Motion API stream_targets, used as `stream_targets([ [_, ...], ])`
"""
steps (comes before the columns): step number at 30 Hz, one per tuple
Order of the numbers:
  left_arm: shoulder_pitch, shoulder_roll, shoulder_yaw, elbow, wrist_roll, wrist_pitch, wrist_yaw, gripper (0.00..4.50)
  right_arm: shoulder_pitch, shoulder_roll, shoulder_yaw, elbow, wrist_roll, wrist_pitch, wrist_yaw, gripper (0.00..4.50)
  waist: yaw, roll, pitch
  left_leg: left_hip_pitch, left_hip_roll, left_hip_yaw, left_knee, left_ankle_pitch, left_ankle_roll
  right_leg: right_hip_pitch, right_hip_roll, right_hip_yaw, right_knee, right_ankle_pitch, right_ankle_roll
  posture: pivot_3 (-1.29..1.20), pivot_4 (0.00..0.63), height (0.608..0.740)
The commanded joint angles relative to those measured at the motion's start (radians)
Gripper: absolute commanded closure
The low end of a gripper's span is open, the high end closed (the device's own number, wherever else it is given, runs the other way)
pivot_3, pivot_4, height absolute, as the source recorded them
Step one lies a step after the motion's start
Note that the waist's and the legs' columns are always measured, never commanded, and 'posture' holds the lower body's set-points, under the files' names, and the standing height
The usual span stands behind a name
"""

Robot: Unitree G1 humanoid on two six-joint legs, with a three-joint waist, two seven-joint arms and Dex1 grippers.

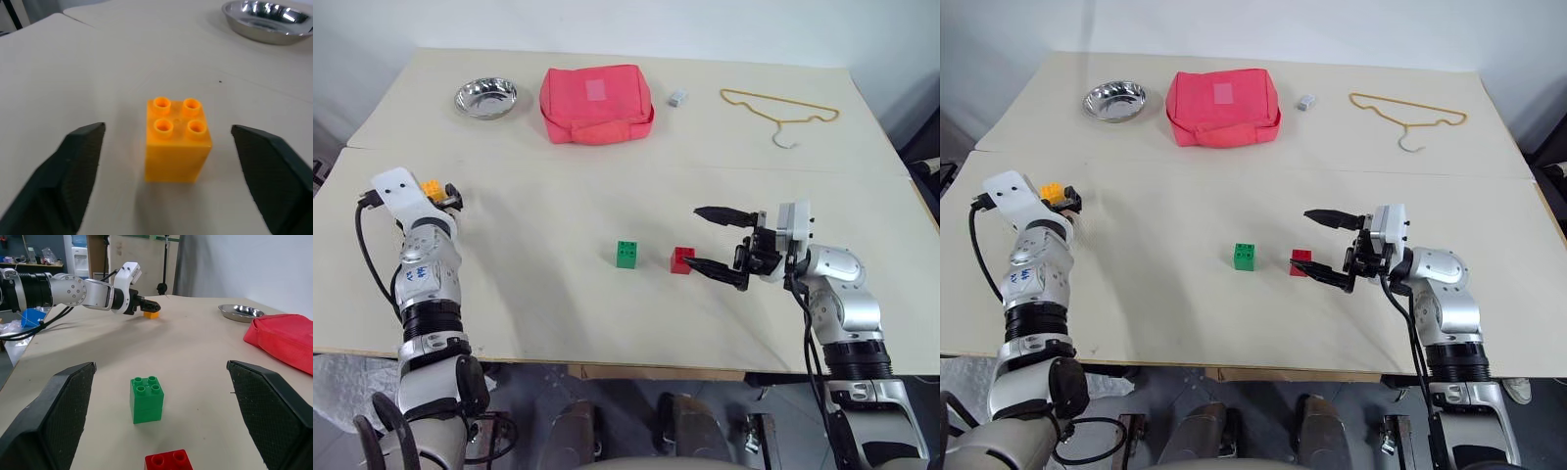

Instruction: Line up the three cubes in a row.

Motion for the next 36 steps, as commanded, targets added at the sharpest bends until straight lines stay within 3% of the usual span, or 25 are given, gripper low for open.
stream_targets([
  [1, -0.013, 0.020, -0.003, -0.008, 0.009, -0.027, -0.003, 1.59, 0.010, 0.005, -0.012, -0.046, 0.006, -0.010, -0.016, 0.00, -0.001, 0.000, 0.000, 0.000, 0.000, 0.000, 0.000, 0.000, 0.000, 0.000, 0.000, 0.000, 0.000, 0.000, 0.000, 0.00, 0.150, 0.740],
  [6, 0.019, 0.040, 0.009, -0.038, -0.015, -0.027, -0.060, 3.04, 0.032, 0.004, -0.013, -0.066, 0.006, -0.011, -0.029, 0.00, -0.001, 0.000, 0.000, 0.000, 0.000, 0.000, 0.000, 0.000, 0.000, 0.000, 0.000, 0.000, 0.000, 0.000, 0.000, 0.00, 0.150, 0.740],
  [10, 0.108, 0.074, -0.001, -0.179, -0.143, 0.000, -0.359, 3.03, 0.048, -0.015, -0.033, -0.084, 0.010, -0.005, -0.044, 0.00, -0.002, 0.000, 0.000, 0.000, 0.000, 0.000, 0.000, 0.000, 0.000, 0.000, 0.000, 0.000, 0.000, 0.000, 0.000, 0.00, 0.150, 0.740],
  [16, 0.279, 0.228, -0.067, -0.358, -0.333, -0.038, -1.039, 3.03, 0.105, -0.064, -0.090, -0.119, 0.026, 0.013, -0.075, 0.00, -0.003, 0.000, 0.000, 0.000, 0.001, 0.001, 0.000, 0.000, -0.001, -0.001, 0.001, 0.001, 0.000, 0.000, 0.000, 0.00, 0.150, 0.740],
  [19, 0.318, 0.267, -0.144, -0.403, -0.371, -0.154, -1.396, 3.03, 0.140, -0.088, -0.104, -0.133, 0.024, 0.015, -0.067, 0.00, 0.003, 0.001, 0.000, 0.001, 0.001, 0.002, 0.001, 0.000, -0.001, 0.000, 0.001, 0.001, -0.001, 0.000, 0.000, 0.00, 0.150, 0.740],
  [20, 0.284, 0.285, -0.198, -0.370, -0.359, -0.127, -1.482, 3.03, 0.159, -0.104, -0.110, -0.135, 0.019, 0.013, -0.055, 0.00, 0.005, 0.001, 0.000, 0.001, 0.001, 0.002, 0.001, 0.000, -0.001, 0.000, 0.001, 0.002, -0.001, 0.000, 0.000, 0.00, 0.150, 0.740],
  [23, 0.141, 0.309, -0.400, -0.151, -0.185, -0.320, -1.754, 3.03, 0.189, -0.143, -0.134, -0.133, 0.025, 0.021, -0.042, 0.00, 0.019, 0.001, 0.000, 0.000, 0.000, 0.004, 0.001, 0.000, -0.001, 0.000, 0.003, 0.002, -0.001, 0.000, 0.000, 0.00, 0.150, 0.740],
  [26, -0.057, 0.256, -0.494, 0.171, -0.034, -0.524, -1.766, 3.03, 0.184, -0.160, -0.142, -0.119, 0.035, 0.038, -0.042, 0.00, 0.021, 0.001, 0.000, 0.000, -0.002, 0.009, 0.001, 0.000, -0.001, -0.001, 0.005, 0.003, -0.001, 0.000, 0.000, 0.00, 0.150, 0.740],
  [29, -0.200, 0.176, -0.513, 0.386, 0.012, -0.615, -1.742, 3.03, 0.190, -0.170, -0.137, -0.122, 0.028, 0.037, -0.030, 0.00, 0.020, 0.001, 0.000, -0.001, -0.003, 0.009, 0.001, 0.000, -0.001, -0.001, 0.005, 0.002, -0.001, 0.000, 0.000, 0.00, 0.150, 0.740],
  [36, -0.300, 0.136, -0.512, 0.567, 0.061, -0.702, -1.812, 3.03, 0.238, -0.178, -0.154, -0.177, 0.036, 0.051, -0.042, 0.00, 0.001, 0.000, 0.001, -0.002, -0.002, 0.007, -0.001, -0.001, -0.001, -0.004, 0.004, -0.003, -0.001, 0.000, 0.000, 0.00, 0.150, 0.740],
])
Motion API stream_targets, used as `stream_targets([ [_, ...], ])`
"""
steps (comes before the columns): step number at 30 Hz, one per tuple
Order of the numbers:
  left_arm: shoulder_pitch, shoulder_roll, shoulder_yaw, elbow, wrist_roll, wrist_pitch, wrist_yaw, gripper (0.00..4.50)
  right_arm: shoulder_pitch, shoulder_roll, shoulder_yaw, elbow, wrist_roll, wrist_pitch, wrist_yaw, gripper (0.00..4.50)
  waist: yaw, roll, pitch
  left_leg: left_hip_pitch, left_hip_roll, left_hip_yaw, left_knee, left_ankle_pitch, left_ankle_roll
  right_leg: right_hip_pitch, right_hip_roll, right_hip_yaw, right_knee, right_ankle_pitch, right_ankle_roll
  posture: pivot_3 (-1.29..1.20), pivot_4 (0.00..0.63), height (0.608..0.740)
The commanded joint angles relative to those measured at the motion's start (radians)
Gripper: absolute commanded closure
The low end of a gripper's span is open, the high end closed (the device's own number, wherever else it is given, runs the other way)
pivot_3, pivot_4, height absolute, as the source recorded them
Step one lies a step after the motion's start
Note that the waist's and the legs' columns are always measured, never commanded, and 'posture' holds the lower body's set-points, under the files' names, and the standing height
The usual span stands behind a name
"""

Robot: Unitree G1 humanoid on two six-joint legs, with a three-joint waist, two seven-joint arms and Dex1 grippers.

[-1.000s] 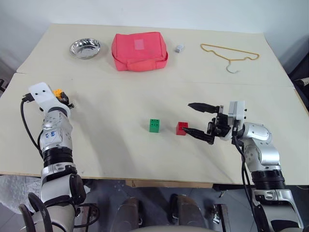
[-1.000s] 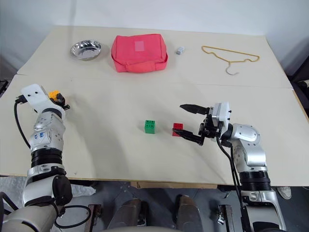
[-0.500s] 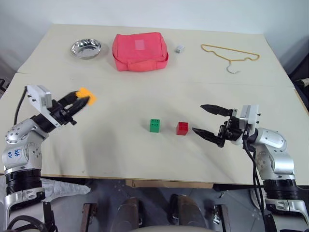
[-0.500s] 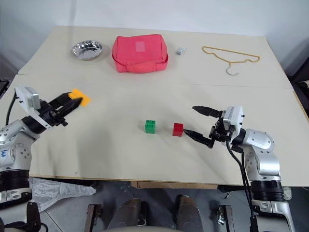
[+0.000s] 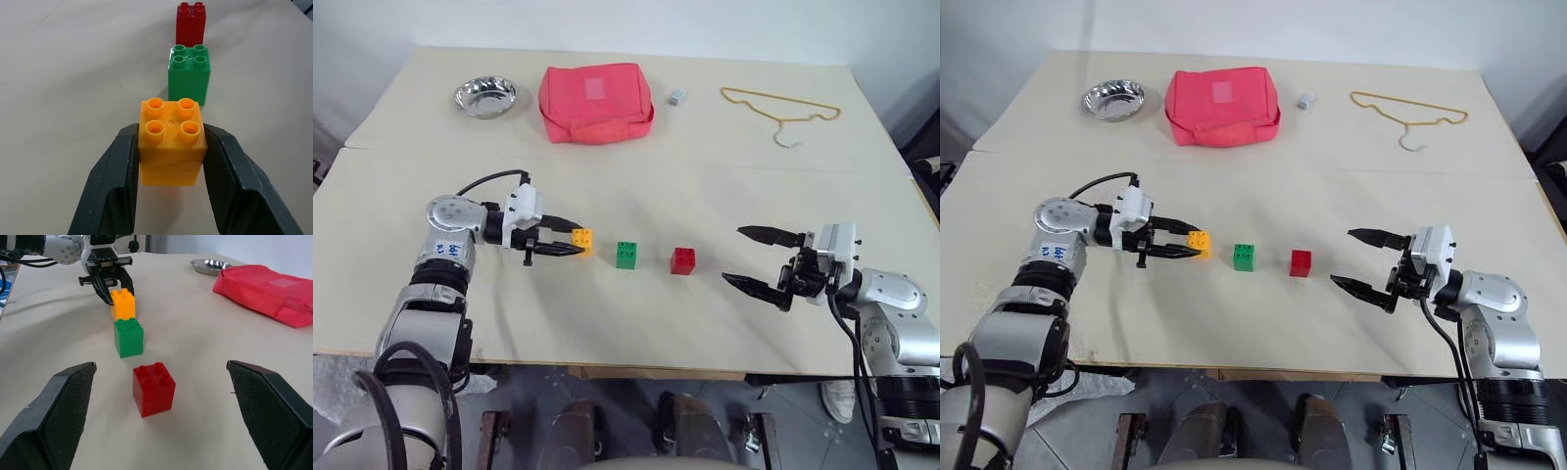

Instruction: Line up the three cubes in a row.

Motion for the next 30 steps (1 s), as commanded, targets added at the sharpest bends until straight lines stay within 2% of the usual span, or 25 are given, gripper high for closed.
stream_targets([
  [1, -0.021, 0.021, 0.006, 0.039, 0.017, -0.045, -0.111, 3.03, 0.028, -0.015, -0.037, -0.055, 0.023, 0.002, -0.008, 0.00, -0.004, 0.000, 0.000, 0.000, 0.000, -0.001, 0.000, 0.000, 0.000, 0.000, 0.000, 0.000, 0.000, 0.000, 0.000, 0.00, 0.150, 0.740],
  [16, 0.050, 0.081, -0.099, -0.026, -0.083, 0.004, -0.113, 3.03, 0.057, 0.000, -0.023, -0.068, 0.021, 0.019, -0.023, 0.00, -0.005, 0.000, 0.000, 0.001, 0.003, -0.003, 0.002, 0.000, 0.000, 0.000, -0.002, 0.001, 0.002, 0.000, 0.000, 0.00, 0.150, 0.740],
  [19, 0.072, 0.101, -0.116, -0.059, -0.105, 0.062, -0.113, 1.99, 0.044, 0.003, -0.006, -0.055, 0.021, 0.028, -0.009, 0.00, -0.008, 0.000, 0.000, 0.001, 0.003, -0.002, 0.002, 0.000, 0.000, 0.000, -0.001, 0.001, 0.002, 0.000, 0.000, 0.00, 0.150, 0.740],
  [25, 0.185, 0.164, -0.017, -0.251, -0.243, 0.154, -0.113, 0.18, 0.034, -0.010, 0.037, -0.037, 0.007, 0.014, 0.059, 0.00, -0.006, 0.000, 0.000, 0.001, 0.004, -0.003, 0.002, 0.000, 0.000, 0.000, -0.002, 0.001, 0.002, 0.000, 0.000, 0.00, 0.150, 0.740],
  [26, 0.207, 0.175, 0.000, -0.286, -0.260, 0.174, -0.113, 0.02, 0.034, -0.014, 0.045, -0.035, 0.001, 0.008, 0.075, 0.00, -0.007, 0.000, 0.000, 0.001, 0.004, -0.003, 0.002, 0.000, 0.000, 0.000, -0.002, 0.001, 0.002, 0.000, 0.000, 0.00, 0.150, 0.740],
  [30, 0.361, 0.236, 0.080, -0.454, -0.293, 0.228, -0.058, 0.02, 0.000, 0.005, 0.069, -0.012, 0.004, -0.021, 0.120, 0.00, -0.008, 0.000, 0.000, 0.001, 0.004, -0.003, 0.002, 0.000, 0.000, 0.001, -0.003, 0.002, 0.002, 0.000, 0.000, 0.00, 0.150, 0.740],
])
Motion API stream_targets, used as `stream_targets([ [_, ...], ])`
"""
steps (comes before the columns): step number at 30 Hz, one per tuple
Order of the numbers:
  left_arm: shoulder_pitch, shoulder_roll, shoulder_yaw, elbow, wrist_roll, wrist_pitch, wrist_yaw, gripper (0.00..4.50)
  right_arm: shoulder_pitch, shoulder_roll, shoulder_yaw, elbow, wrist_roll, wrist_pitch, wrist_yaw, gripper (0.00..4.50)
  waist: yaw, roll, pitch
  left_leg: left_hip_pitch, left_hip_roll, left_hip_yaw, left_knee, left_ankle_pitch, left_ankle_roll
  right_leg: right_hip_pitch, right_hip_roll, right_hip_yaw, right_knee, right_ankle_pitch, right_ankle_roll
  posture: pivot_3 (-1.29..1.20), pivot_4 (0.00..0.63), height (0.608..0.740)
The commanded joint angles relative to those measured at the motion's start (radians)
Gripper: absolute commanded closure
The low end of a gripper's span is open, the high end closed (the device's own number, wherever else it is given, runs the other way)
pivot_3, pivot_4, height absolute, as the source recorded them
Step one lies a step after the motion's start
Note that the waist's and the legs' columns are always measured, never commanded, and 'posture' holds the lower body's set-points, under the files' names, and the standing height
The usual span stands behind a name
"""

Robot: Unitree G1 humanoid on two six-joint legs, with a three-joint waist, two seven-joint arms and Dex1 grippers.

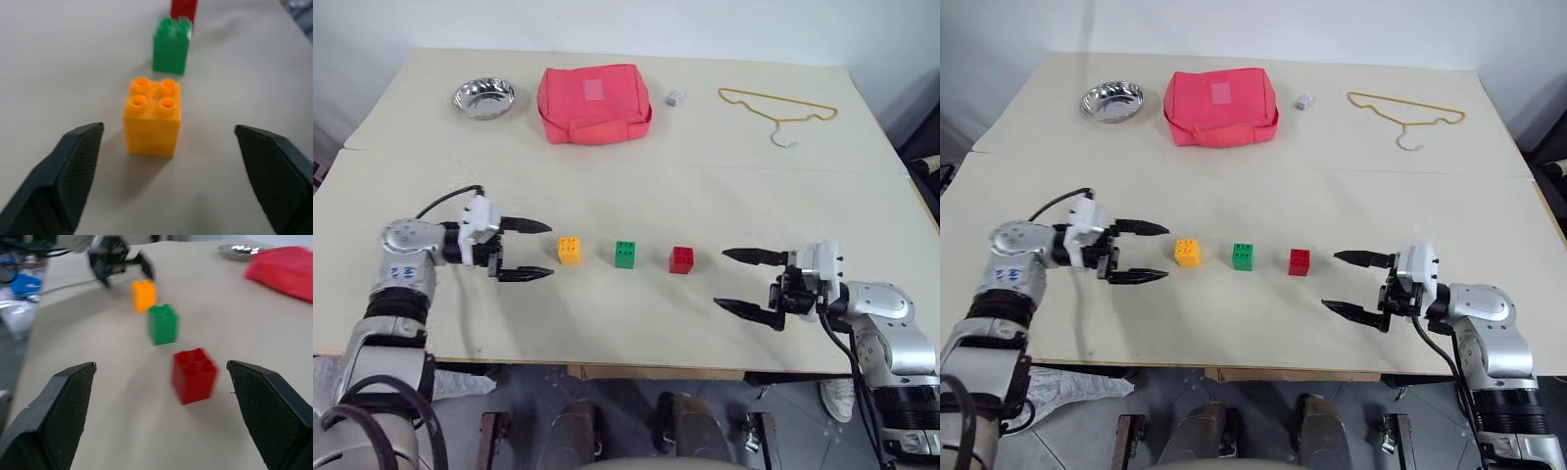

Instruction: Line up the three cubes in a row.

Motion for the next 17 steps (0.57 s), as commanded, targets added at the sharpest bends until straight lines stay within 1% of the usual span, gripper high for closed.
stream_targets([
  [1, 0.124, 0.049, 0.073, -0.150, -0.022, 0.011, -0.020, 0.02, -0.041, 0.016, 0.007, 0.021, 0.012, -0.049, 0.052, 0.00, -0.001, 0.000, 0.000, 0.000, 0.000, 0.000, 0.000, 0.000, 0.000, 0.000, 0.000, 0.000, 0.000, 0.000, 0.000, 0.00, 0.150, 0.740],
  [2, 0.160, 0.054, 0.091, -0.182, -0.015, -0.007, 0.010, 0.02, -0.056, 0.026, 0.013, 0.037, 0.016, -0.056, 0.065, 0.00, -0.002, 0.000, 0.000, 0.000, 0.000, 0.000, 0.000, 0.000, 0.000, 0.000, 0.000, 0.000, 0.000, 0.000, 0.000, 0.00, 0.150, 0.740],
  [5, 0.223, 0.061, 0.131, -0.253, -0.022, -0.005, 0.026, 0.02, -0.105, 0.055, 0.025, 0.104, 0.022, -0.085, 0.113, 0.00, -0.001, 0.000, 0.000, 0.001, 0.001, 0.000, 0.000, 0.000, 0.000, 0.000, 0.000, 0.000, 0.001, 0.000, 0.000, 0.00, 0.150, 0.740],
  [8, 0.239, 0.054, 0.154, -0.286, -0.018, -0.007, 0.053, 0.02, -0.144, 0.066, 0.027, 0.165, 0.006, -0.116, 0.144, 0.00, 0.009, 0.000, 0.000, 0.000, 0.000, -0.001, 0.001, 0.000, 0.000, 0.001, 0.000, 0.000, 0.001, 0.000, 0.000, 0.00, 0.150, 0.740],
  [9, 0.240, 0.050, 0.159, -0.296, -0.024, 0.016, 0.059, 0.02, -0.157, 0.066, 0.027, 0.184, 0.003, -0.122, 0.150, 0.00, 0.010, 0.000, 0.000, 0.000, -0.001, -0.001, 0.002, 0.000, 0.000, 0.001, -0.001, 0.000, 0.001, 0.000, 0.000, 0.00, 0.150, 0.740],
  [12, 0.232, 0.025, 0.176, -0.276, -0.002, -0.012, 0.110, 0.02, -0.203, 0.067, 0.026, 0.259, -0.011, -0.155, 0.171, 0.00, 0.005, 0.000, 0.000, 0.000, -0.001, -0.001, 0.002, 0.000, 0.000, 0.002, -0.001, 0.000, 0.001, 0.000, 0.000, 0.00, 0.150, 0.740],
  [17, 0.210, 0.015, 0.181, -0.233, 0.016, -0.046, 0.107, 0.02, -0.243, 0.064, 0.026, 0.326, -0.026, -0.195, 0.196, 0.00, -0.001, 0.000, 0.000, 0.001, 0.000, -0.001, 0.001, 0.000, 0.000, 0.001, 0.000, -0.001, 0.001, 0.000, 0.000, 0.00, 0.150, 0.740],
])
